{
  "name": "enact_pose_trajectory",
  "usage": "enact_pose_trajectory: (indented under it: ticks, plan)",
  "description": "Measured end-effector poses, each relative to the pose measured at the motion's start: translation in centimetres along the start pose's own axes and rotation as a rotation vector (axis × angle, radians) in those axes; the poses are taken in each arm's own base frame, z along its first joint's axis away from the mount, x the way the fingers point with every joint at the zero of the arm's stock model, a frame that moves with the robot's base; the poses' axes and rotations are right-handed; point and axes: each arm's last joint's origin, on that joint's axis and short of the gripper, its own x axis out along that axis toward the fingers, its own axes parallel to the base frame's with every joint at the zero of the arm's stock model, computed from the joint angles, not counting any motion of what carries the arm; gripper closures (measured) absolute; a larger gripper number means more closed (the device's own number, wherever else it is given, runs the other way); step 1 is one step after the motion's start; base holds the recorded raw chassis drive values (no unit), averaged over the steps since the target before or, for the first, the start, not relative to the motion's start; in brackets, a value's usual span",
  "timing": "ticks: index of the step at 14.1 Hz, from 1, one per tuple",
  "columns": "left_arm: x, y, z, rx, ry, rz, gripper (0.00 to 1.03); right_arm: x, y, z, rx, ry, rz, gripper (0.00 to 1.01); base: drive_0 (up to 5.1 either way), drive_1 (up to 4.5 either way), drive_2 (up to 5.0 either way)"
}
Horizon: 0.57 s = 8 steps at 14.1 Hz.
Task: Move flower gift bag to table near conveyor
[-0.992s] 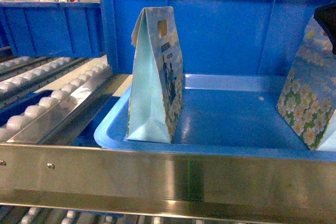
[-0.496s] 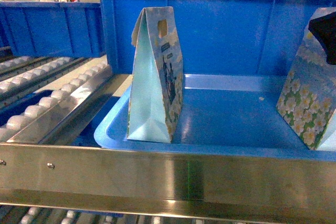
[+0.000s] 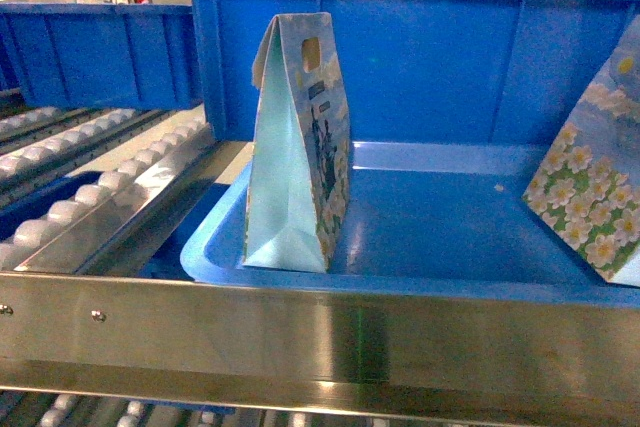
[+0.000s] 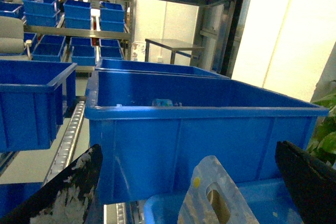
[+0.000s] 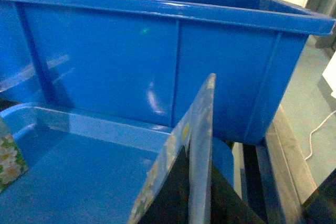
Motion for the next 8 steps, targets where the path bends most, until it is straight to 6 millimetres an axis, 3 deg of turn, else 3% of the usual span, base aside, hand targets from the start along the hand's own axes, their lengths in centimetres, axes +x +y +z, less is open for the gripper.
enact_pose_trajectory:
  ticks: [1,6,8]
  plan:
    - [0.0,0.0,0.0,0.0,0.002,0.001,0.05,-0.5,0.1,0.1,0.0,-0.012,0.004,0.99,0.0,0.0,0.0]
    - [0.0,0.0,0.0,0.0,0.001,0.0,0.05,-3.3,1.1,3.1,0.002,-0.174,0.004,0.99,0.0,0.0,0.0]
    - [0.0,0.0,0.0,0.0,0.0,0.0,0.05,-6.0,1.4,4.7,-0.025,-0.283,-0.034,0.99,0.0,0.0,0.0]
